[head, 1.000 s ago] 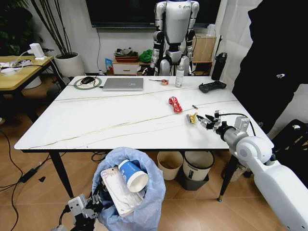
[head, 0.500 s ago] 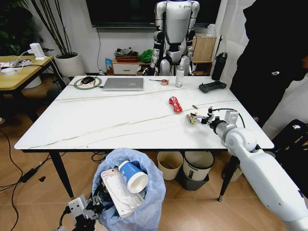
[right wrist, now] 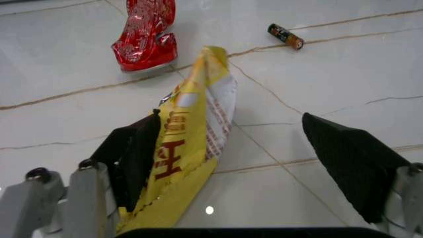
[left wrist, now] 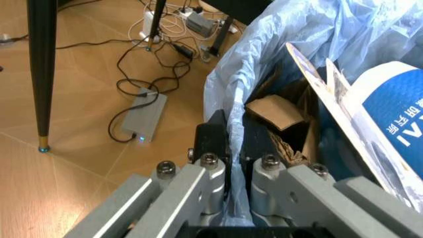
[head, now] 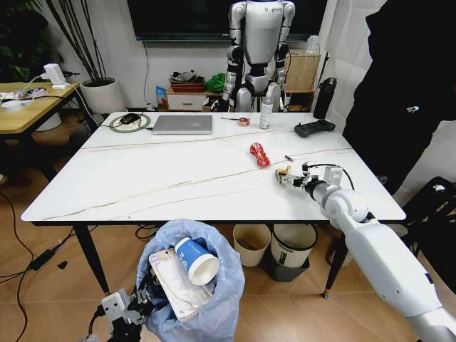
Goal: Pick up the trash bin and place the trash from the table into it.
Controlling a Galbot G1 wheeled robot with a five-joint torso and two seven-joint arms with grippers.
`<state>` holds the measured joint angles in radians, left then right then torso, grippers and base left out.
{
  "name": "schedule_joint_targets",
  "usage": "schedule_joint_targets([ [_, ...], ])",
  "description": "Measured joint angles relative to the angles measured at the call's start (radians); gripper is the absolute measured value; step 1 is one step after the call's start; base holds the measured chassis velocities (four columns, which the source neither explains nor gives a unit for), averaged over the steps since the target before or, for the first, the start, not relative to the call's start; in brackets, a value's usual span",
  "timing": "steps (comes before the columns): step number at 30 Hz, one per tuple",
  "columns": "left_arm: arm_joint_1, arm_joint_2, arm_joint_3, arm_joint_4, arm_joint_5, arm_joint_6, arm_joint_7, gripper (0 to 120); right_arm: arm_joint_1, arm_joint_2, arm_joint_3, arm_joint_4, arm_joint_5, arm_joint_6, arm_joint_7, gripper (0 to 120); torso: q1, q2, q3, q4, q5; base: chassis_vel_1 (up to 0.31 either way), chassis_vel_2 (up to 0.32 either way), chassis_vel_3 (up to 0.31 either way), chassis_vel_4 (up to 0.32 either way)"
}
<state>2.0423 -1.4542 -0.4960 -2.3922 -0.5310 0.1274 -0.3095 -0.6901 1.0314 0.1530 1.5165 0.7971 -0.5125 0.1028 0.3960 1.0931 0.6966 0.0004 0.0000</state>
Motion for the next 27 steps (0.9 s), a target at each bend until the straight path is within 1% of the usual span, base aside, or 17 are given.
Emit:
schedule_joint_targets([
  [2,-0.001,0.001,-0.002,0.001,-0.001,0.0,0.0,0,-0.002,0.001,-0.006,0.0,-0.005,0.001,-0.002,69,0.0,0.0,0.0,0.0001,0.0,0.0,0.0,0.0,0.0],
  [4,-0.003,0.002,-0.002,0.001,-0.004,0.0,0.0,0,-0.005,0.002,-0.008,0.0,-0.01,0.003,-0.003,59,0.0,0.0,0.0,-0.0001,0.0,0.0,0.0,0.0,0.0],
  [5,-0.003,0.002,-0.002,0.001,-0.004,0.0,0.0,0,-0.005,0.002,-0.008,0.0,-0.01,0.003,-0.003,59,0.0,0.0,0.0,-0.0001,0.0,0.0,0.0,0.0,0.0],
  [7,-0.005,0.003,-0.003,0.003,-0.005,0.0,0.0,0,-0.008,0.005,-0.008,0.0,-0.014,0.004,-0.003,52,0.0,0.0,0.0,-0.0002,-0.0001,0.0,0.0,0.0,0.0],
  [8,-0.006,0.004,-0.004,0.004,-0.006,0.0,-0.001,0,-0.008,0.005,-0.008,0.0,-0.016,0.004,-0.003,46,0.0,0.0,0.0,-0.0001,-0.0001,0.0,0.0,0.0,0.0],
  [10,-0.008,0.005,-0.004,0.005,-0.007,0.0,-0.001,0,-0.009,0.004,-0.009,0.0,-0.017,0.005,-0.004,39,0.0,0.0,0.0,0.0,0.0,0.0,0.0,0.0,0.0],
  [12,-0.01,0.006,-0.004,0.007,-0.008,0.0,-0.001,0,-0.011,0.001,-0.009,0.005,-0.017,0.005,-0.005,30,0.0,0.0,0.0,0.0,0.0,0.0,0.0,0.0,0.0],
  [13,-0.01,0.006,-0.004,0.007,-0.008,0.0,-0.001,0,-0.011,0.001,-0.009,0.005,-0.017,0.005,-0.005,30,0.0,0.0,0.0,0.0,0.0,0.0,0.0,0.0,0.0],
  [17,-0.015,0.008,-0.004,0.009,-0.012,0.0,-0.002,0,-0.024,-0.003,-0.009,0.024,-0.016,0.01,-0.006,14,0.0,0.0,0.0,0.0,0.0002,0.0,0.0,0.0,0.0],
  [18,-0.015,0.008,-0.004,0.009,-0.012,0.0,-0.002,0,-0.024,-0.003,-0.009,0.024,-0.016,0.01,-0.006,14,0.0,0.0,0.0,0.0,0.0002,0.0,0.0,0.0,0.0],
  [21,-0.019,0.011,-0.004,0.012,-0.015,0.001,-0.002,0,-0.036,-0.009,-0.005,0.038,-0.01,0.017,-0.012,2,0.0,0.0,0.0,0.0,0.0001,0.0,0.0,0.0,0.0],
  [22,-0.021,0.012,-0.003,0.013,-0.016,0.001,-0.003,0,-0.043,-0.013,-0.003,0.048,-0.002,0.022,-0.017,0,0.0,0.0,0.0,0.0,0.0,0.0,0.0,0.0,0.0],
  [27,-0.022,0.014,-0.003,0.015,-0.018,0.001,-0.003,0,-0.053,-0.019,0.002,0.063,0.009,0.029,-0.023,0,0.0,0.0,0.0,0.0001,0.0001,0.0,0.0,0.0,0.0],
])
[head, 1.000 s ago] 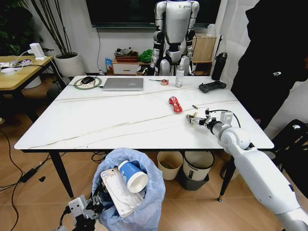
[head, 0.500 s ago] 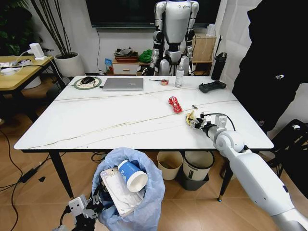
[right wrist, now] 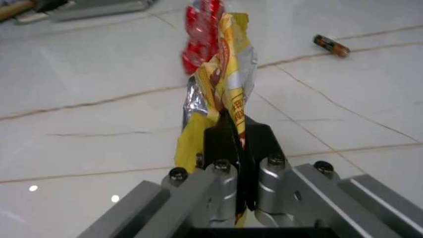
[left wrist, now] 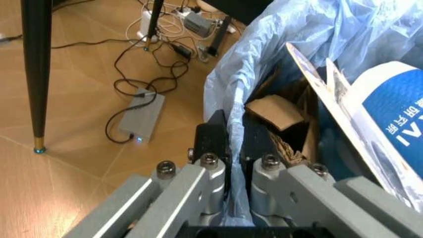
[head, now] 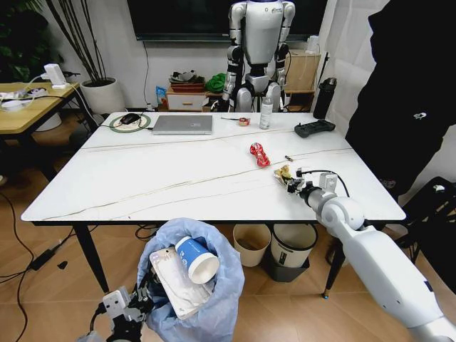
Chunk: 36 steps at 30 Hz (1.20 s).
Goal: Pick up the trash bin and place the trash from the table into it.
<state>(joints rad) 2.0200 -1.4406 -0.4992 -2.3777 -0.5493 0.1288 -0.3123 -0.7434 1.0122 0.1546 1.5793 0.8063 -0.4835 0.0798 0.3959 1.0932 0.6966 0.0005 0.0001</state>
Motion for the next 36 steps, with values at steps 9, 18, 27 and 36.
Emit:
schedule_joint_targets([
  [9,-0.004,0.006,0.0,0.002,-0.008,0.001,-0.001,0,-0.093,-0.07,0.026,0.228,0.156,0.041,-0.032,0,0.0,0.0,0.0,-0.0001,-0.0002,0.0,0.0,0.0,0.0],
  [18,0.002,0.009,-0.008,-0.005,-0.016,0.005,-0.001,0,-0.273,-0.166,-0.049,0.657,0.287,0.083,-0.036,0,0.0,0.0,0.0,-0.0003,0.0005,0.0,0.0,0.0,0.0],
  [27,0.034,0.001,-0.006,-0.009,0.0,0.018,-0.006,0,-0.176,-0.081,-0.43,0.625,0.277,0.181,-0.043,0,0.0,0.0,0.0,-0.0001,-0.0004,0.0,0.0,0.0,0.0],
  [36,0.064,-0.007,-0.005,-0.027,0.01,0.028,-0.015,0,-0.177,-0.016,-0.555,0.551,0.202,0.186,-0.029,0,0.0,0.0,0.0,0.0,-0.0002,0.0,0.0,0.0,0.0],
])
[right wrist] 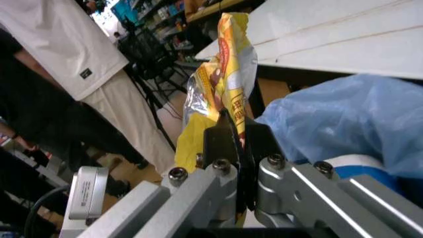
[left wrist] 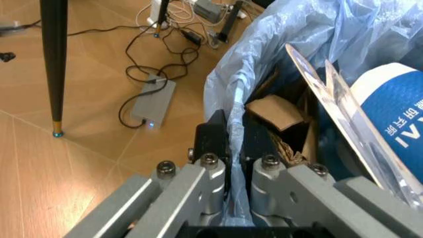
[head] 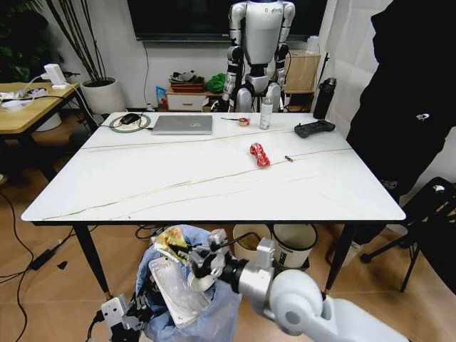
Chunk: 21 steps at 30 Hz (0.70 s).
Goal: Pick up the trash bin and place the trash from the table into it.
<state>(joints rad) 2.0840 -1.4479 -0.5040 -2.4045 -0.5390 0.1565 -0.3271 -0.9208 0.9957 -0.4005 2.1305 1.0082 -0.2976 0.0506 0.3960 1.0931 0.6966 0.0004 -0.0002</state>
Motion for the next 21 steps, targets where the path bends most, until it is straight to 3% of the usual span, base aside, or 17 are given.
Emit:
schedule_joint_targets([
  [9,0.02,-0.009,0.001,-0.015,0.013,0.007,-0.007,0,0.004,0.018,-0.078,0.004,-0.04,0.006,0.009,0,0.0,0.0,0.0,0.0,0.0001,0.0,0.0,0.0,0.0],
  [21,0.063,-0.033,-0.001,-0.042,0.03,0.036,-0.076,0,-0.02,-0.017,-0.124,0.065,-0.07,0.008,0.069,0,0.0,0.0,0.0,0.0,0.0001,0.0,0.0,0.0,0.0],
])
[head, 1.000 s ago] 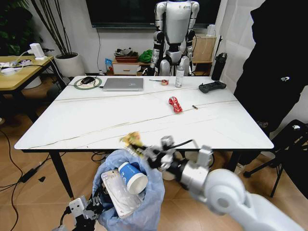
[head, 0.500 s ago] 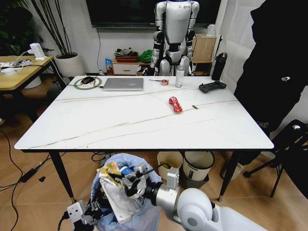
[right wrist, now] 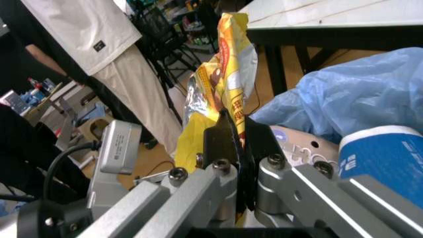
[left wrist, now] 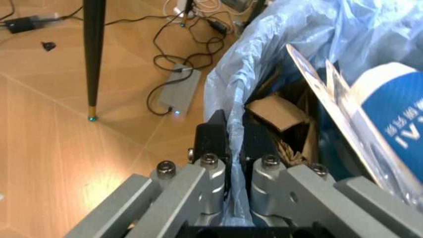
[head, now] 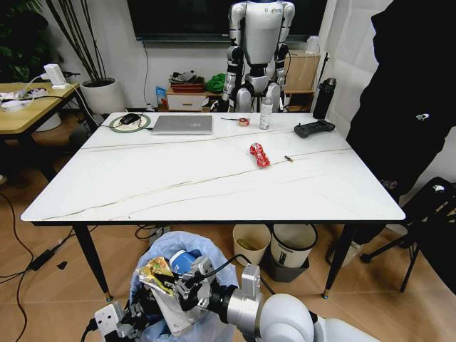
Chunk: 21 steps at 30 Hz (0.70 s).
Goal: Pick up the trash bin and place the trash from the table into it.
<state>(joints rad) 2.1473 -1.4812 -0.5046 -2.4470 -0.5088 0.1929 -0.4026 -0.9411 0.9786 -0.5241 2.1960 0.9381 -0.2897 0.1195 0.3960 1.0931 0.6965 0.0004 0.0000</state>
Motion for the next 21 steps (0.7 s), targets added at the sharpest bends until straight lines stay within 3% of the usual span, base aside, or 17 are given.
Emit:
schedule_joint_targets([
  [19,0.003,-0.013,0.001,-0.014,0.009,-0.003,0.004,0,-0.013,0.029,-0.053,-0.018,-0.026,-0.003,0.083,0,0.0,0.0,0.0,-0.0001,0.0,0.0,0.0,0.0,0.0],
  [21,0.0,-0.012,0.001,-0.014,0.006,-0.003,0.004,0,-0.013,0.028,-0.052,-0.019,-0.028,-0.003,0.083,7,0.0,0.0,0.0,-0.0001,0.0,0.0,0.0,0.0,0.0],
])
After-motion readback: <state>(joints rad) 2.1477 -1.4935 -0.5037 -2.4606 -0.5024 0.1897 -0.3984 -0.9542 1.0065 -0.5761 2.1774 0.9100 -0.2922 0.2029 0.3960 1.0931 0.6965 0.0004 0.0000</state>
